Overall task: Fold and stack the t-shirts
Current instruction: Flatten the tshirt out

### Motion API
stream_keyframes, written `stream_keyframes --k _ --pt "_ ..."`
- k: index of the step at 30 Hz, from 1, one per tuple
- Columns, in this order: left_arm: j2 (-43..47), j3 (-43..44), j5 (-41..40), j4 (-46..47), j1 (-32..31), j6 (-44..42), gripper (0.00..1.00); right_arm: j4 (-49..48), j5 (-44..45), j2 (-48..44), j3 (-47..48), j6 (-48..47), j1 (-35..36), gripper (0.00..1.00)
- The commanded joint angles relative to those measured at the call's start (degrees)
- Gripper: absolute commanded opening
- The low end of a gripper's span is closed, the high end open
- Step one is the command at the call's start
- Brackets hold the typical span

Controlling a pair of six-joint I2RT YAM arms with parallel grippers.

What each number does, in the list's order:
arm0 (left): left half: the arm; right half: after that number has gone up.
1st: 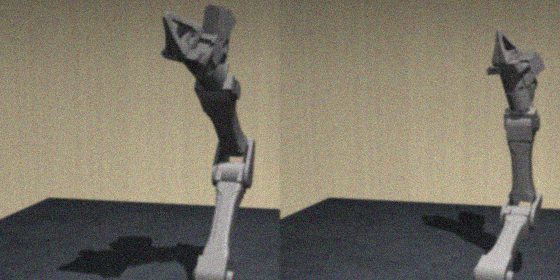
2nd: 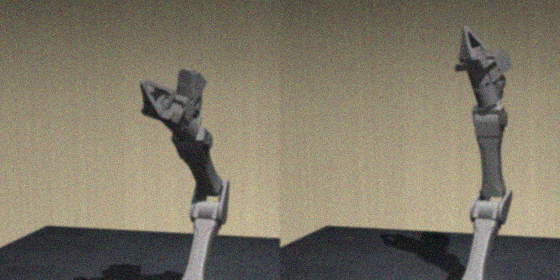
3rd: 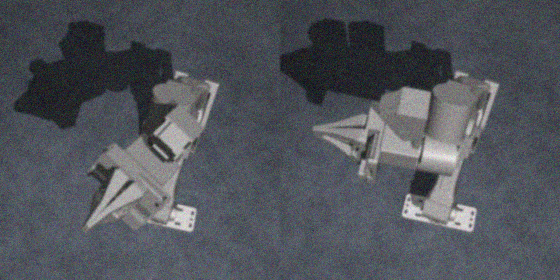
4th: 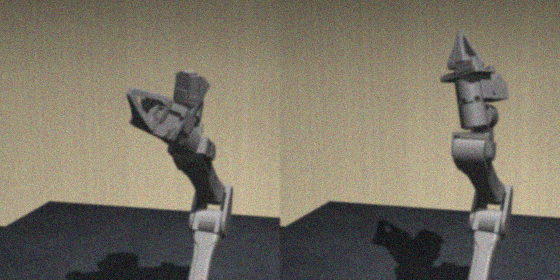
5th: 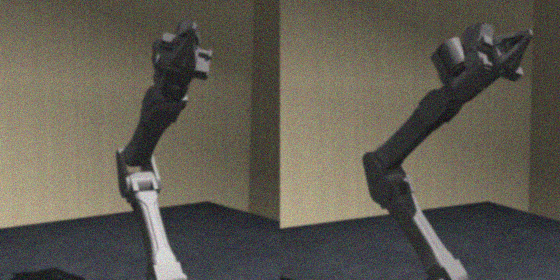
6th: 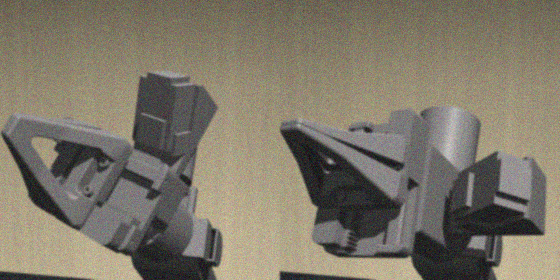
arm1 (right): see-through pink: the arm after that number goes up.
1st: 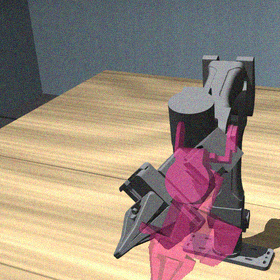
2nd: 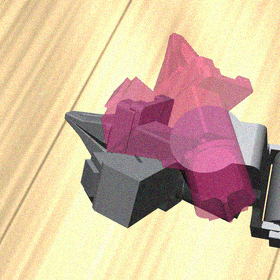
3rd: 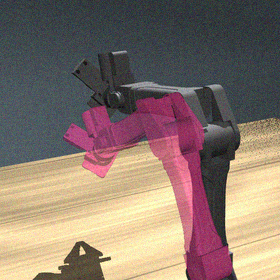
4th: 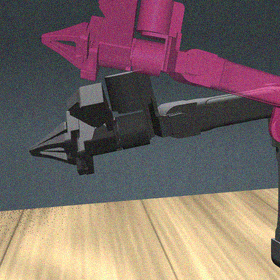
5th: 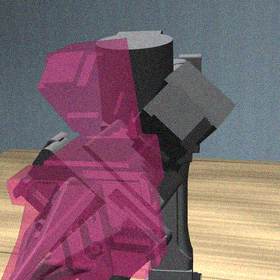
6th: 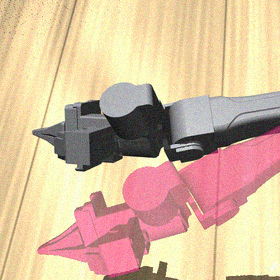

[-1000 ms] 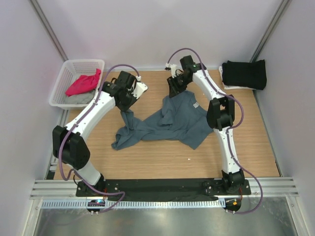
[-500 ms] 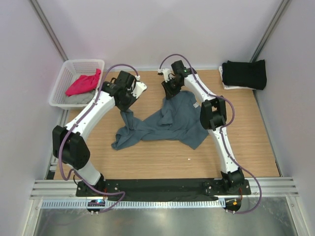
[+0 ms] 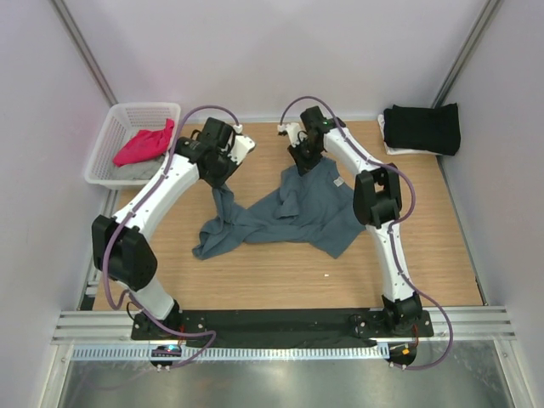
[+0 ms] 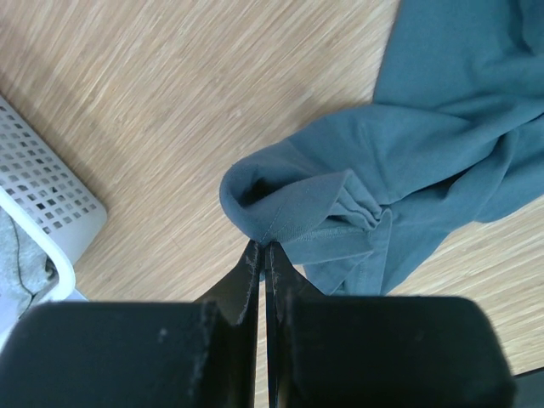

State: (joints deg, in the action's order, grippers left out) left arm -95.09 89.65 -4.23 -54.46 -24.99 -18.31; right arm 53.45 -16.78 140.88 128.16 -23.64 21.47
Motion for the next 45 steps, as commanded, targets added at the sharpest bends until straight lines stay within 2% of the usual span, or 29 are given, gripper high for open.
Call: stream_keyframes --k 1,2,3,4,6,8,17,30,45 --pt "-0.5 3.2 2.5 1.9 0.4 1.3 0.0 1.0 2.3 -6.5 -0.2 -1.3 -0.4 0.15" --pt "-0.6 3.4 3.0 1.9 0.4 1.5 0.0 1.7 2.4 -6.6 -0.2 -1.1 -0.2 0.15" --pt "-0.7 3.7 3.3 1.9 0.4 1.6 0.0 1.7 2.4 -6.9 -0.4 -1.1 -0.2 0.22" --pt "-0.7 3.9 3.4 1.9 0.4 1.6 0.0 1.9 2.3 -7.2 -0.6 -1.0 -0.2 0.29" --pt "-0.6 4.0 3.8 2.4 0.4 1.8 0.0 1.7 2.4 -7.0 -0.8 -0.8 0.1 0.5" --pt "-0.5 3.9 4.1 2.3 0.4 2.0 0.0 1.6 2.2 -6.7 -0.5 -0.6 0.1 0.53" --pt "1.1 1.8 3.9 2.1 0.4 2.6 0.0 1.0 3.1 -1.1 3.9 -0.5 3.0 0.53" --pt "0.0 2.6 4.1 2.4 0.4 3.2 0.0 0.0 7.6 1.3 4.3 -0.4 4.0 0.53" --pt "-2.5 5.0 5.7 2.5 0.6 3.6 0.0 2.6 7.6 1.5 1.7 -2.6 4.2 0.33"
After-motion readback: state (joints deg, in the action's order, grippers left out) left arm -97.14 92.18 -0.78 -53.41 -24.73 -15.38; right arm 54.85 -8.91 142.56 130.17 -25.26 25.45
